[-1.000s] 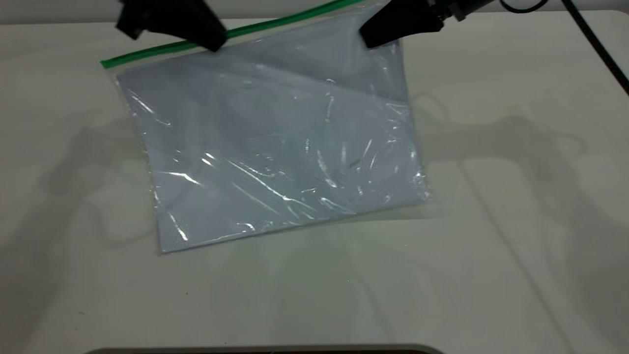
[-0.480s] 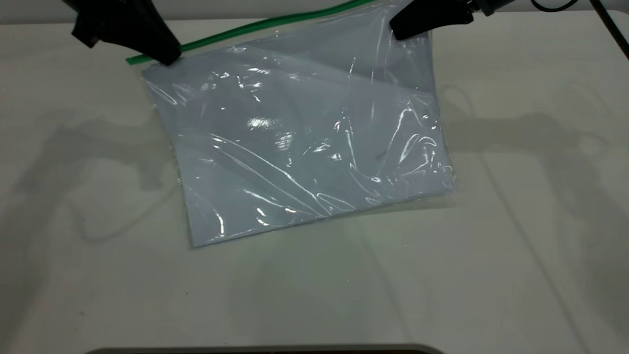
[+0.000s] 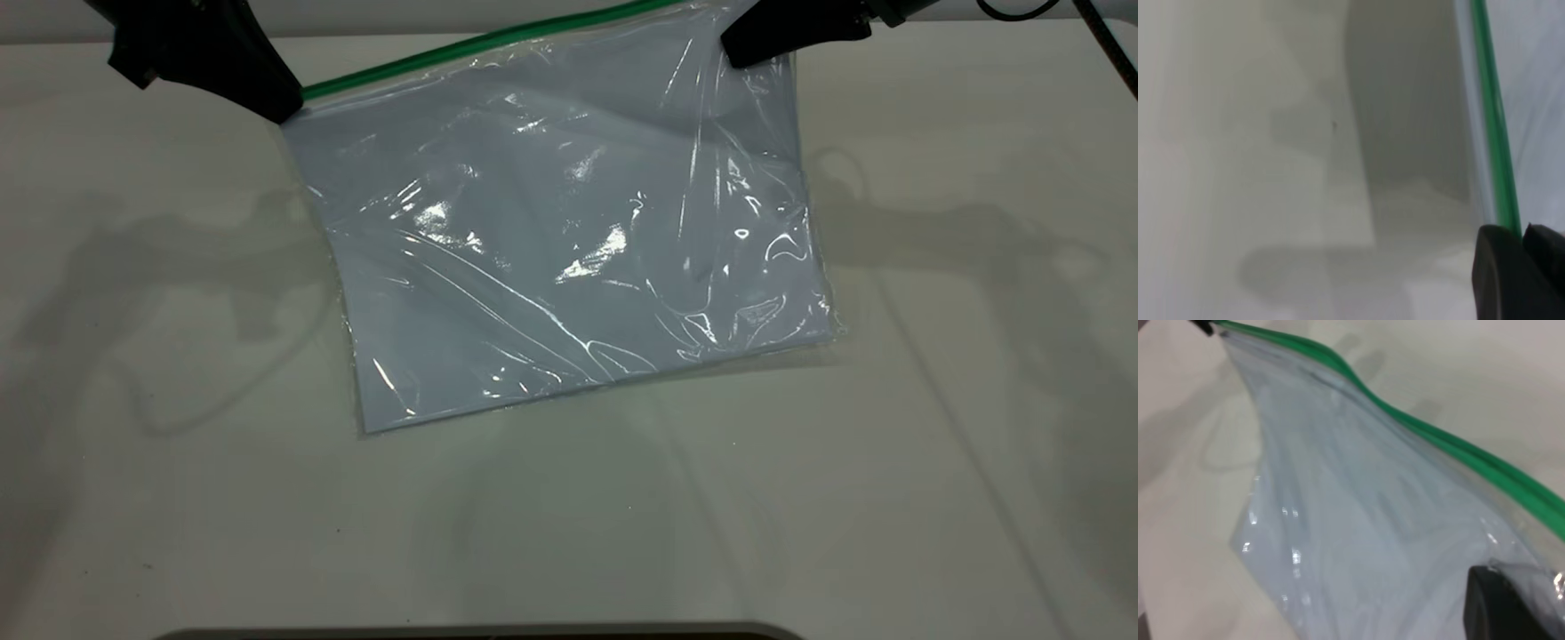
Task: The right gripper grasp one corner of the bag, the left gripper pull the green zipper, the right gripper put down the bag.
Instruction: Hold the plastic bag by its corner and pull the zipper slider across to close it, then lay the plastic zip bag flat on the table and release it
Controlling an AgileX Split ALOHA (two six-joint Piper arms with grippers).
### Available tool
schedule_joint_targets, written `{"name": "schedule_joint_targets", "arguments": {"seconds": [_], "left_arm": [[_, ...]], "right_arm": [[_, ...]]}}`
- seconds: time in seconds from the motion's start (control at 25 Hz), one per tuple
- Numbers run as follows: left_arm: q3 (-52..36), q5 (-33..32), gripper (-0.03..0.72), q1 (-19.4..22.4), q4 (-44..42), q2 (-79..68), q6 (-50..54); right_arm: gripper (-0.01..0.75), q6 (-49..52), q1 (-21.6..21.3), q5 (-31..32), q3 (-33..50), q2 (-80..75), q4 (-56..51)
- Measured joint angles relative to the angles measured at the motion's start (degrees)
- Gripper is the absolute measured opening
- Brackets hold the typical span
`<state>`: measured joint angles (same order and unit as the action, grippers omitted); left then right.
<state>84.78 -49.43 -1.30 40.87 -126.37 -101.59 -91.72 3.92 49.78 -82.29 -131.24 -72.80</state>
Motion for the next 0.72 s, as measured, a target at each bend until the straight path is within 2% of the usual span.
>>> {"name": "schedule_joint_targets", "arguments": {"seconds": [0.16, 0.28, 0.4, 0.52, 0.72], "left_arm": [[0.00, 2.35, 0.183, 0.23, 1.33, 0.00, 1.83], [0.00, 3.21, 0.342, 0.51, 3.52, 0.00, 3.84], [0.00, 4.91, 0.486, 0.51, 4.93, 0.64, 8.57], [0.00, 7.47, 0.580, 0.57, 4.87, 3.95, 16.52], [0.00, 8.32, 0.598, 0.57, 2.74, 16.61, 31.68]], "right_arm": [[0.305, 1.20, -0.65, -3.89, 0.00, 0.00, 0.01], [0.507, 4.26, -1.24, -5.01, 0.00, 0.00, -0.04], [0.638, 8.62, -1.49, -7.27, 0.00, 0.36, 0.63], [0.673, 14.22, -3.12, -9.43, -0.40, 3.09, 5.33], [0.625, 29.17, -6.59, -7.38, -5.07, 14.76, 19.89]]}}
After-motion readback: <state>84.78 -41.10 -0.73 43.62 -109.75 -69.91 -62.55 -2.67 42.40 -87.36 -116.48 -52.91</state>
